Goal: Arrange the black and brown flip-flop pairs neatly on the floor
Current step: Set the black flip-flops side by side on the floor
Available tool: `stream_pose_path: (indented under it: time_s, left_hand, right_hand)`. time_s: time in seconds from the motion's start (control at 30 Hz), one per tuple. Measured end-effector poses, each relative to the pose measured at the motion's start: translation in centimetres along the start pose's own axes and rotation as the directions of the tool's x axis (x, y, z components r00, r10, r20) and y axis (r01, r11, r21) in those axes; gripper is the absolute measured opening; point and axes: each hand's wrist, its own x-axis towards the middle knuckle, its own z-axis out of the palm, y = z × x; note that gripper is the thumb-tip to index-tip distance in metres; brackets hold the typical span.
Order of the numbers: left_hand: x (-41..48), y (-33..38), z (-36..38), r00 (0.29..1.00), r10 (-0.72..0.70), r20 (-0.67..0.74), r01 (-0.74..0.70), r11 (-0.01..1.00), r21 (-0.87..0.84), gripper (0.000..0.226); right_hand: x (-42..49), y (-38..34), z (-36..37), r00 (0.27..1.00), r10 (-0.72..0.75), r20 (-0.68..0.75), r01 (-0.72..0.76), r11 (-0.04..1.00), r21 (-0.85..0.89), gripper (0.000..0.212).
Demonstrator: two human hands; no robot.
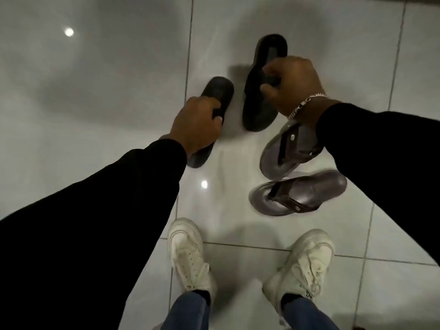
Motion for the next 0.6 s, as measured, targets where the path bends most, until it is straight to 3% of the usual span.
stream_pose_path:
  time_s: [0.17, 0.3, 0.43, 0.6]
  left_hand:
    - [1.1, -2.9, 5.5, 0.994, -0.062, 0.088, 0.056, 0.995, 0.078, 0.033]
    - [1.5, -5.0, 8.4, 0.998, -0.059, 0.029, 0.054, 0.987, 0.150, 0.025]
    - [1.8, -6.0, 9.5, 1.000, -0.013, -0.006, 0.014, 0.968, 0.249, 0.018]
    - [2.0, -6.3, 9.8, 0.998, -0.017, -0.062, 0.030, 0.975, 0.218, 0.021]
  right_hand:
    - [2.0, 1.3, 5.8, 0.995, 0.067, 0.069, -0.063, 0.996, -0.066, 0.015]
    - [3.1, 2.4, 9.3, 0.987, 0.142, 0.076, -0.137, 0.989, -0.060, 0.035]
    - [3.9, 3.1, 11.2, 0.985, 0.167, 0.031, -0.164, 0.983, -0.078, 0.036]
    - [3.6, 3.0, 12.0, 0.978, 0.207, 0.024, -0.207, 0.978, -0.027, 0.033]
